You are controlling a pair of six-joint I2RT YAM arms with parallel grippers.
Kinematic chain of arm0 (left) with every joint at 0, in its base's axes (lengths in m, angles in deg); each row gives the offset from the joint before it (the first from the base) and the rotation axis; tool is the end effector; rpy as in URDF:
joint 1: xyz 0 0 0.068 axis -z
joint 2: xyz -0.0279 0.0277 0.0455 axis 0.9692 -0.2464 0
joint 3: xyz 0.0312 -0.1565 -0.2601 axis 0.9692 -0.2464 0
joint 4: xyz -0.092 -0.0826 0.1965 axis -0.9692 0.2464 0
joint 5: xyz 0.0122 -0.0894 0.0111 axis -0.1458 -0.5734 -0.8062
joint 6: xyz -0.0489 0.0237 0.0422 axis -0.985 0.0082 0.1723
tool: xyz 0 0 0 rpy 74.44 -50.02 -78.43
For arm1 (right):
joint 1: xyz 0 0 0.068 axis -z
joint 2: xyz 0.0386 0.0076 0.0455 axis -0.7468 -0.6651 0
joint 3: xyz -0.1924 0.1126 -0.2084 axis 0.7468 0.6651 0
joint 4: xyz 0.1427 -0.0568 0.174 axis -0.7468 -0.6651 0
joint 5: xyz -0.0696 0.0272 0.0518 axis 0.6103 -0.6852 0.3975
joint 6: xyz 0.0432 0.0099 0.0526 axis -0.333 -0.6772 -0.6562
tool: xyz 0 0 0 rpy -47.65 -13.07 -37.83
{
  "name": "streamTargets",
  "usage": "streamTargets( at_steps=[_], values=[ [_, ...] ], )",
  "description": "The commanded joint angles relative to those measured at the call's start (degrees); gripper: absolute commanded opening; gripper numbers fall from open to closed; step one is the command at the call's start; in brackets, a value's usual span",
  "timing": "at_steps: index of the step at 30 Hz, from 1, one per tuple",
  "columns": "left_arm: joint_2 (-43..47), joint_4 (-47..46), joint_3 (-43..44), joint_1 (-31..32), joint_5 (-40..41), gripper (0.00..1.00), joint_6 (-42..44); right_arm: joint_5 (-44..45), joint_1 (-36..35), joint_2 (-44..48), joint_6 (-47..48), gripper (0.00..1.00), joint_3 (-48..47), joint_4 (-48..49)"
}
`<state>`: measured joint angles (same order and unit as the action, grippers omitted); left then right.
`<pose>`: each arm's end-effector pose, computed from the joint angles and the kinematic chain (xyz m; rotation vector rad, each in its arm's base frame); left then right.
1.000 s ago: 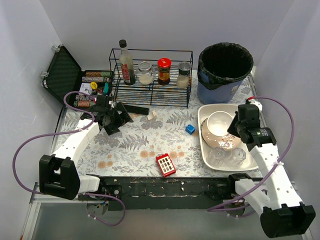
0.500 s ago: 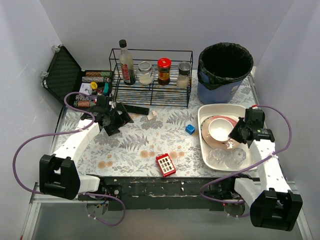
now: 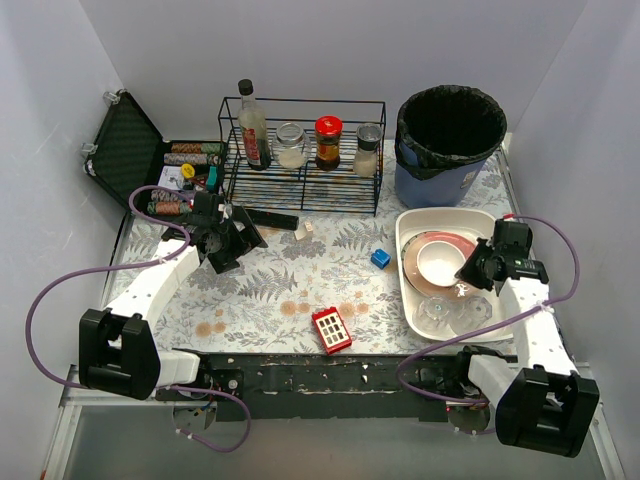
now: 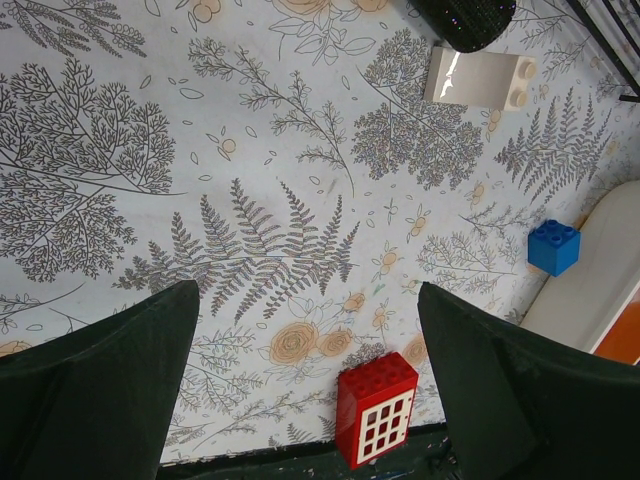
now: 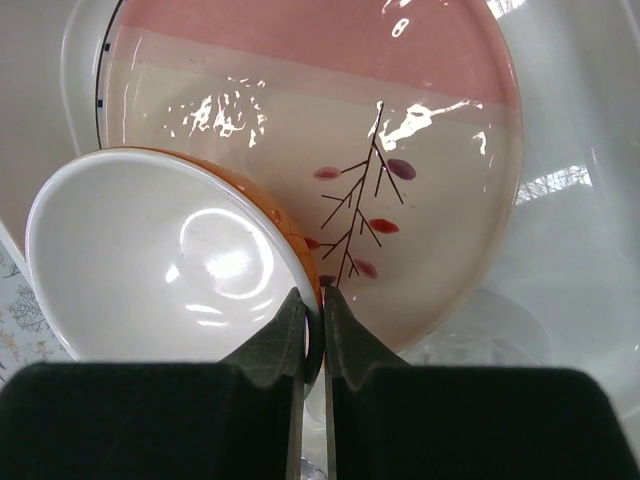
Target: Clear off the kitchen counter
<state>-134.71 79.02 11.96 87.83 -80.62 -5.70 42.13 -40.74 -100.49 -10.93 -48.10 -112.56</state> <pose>0.2191 -0.0544 0.2694 -1.4936 2.3247 -0.6950 0.1549 -0.0185 0.2559 0.6846 2.3815 0.1804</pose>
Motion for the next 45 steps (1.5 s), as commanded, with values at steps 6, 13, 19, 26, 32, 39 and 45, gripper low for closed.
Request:
streamTargets(
  at_steps=[6,13,19,26,32,39,45],
  values=[
    [1.16,-0.89,-0.70,-0.32,-0.45,0.92,-0.10,-2.70,0.86,-1.49,1.28,0.12,1.18,3.85],
    [0.54,-0.98,-0.17,-0.32,-0.54,0.92,-0.02,-3.40,1.39,-2.99,1.55,0.13,2.33,5.16],
    [0.81,-0.72,0.09,-0.32,-0.45,0.92,-0.02,-3.85,1.74,-4.30,2.07,0.16,2.15,5.69],
    [1.69,-0.54,-0.35,-0.32,-0.45,0.92,-0.37,-1.83,2.09,-3.96,2.43,0.44,0.57,4.29],
    [1.78,-0.54,-0.43,-0.32,-0.45,0.93,-0.28,-0.42,2.27,-2.46,1.99,0.61,-0.31,3.50],
    [1.77,-0.63,-0.52,-0.32,-0.62,0.93,-0.19,1.86,2.36,-0.71,1.11,0.68,-2.59,1.91],
    [2.04,-0.63,-0.87,-0.32,-0.53,0.93,-0.10,4.24,2.36,0.88,0.49,0.70,-3.65,1.74]
  ],
)
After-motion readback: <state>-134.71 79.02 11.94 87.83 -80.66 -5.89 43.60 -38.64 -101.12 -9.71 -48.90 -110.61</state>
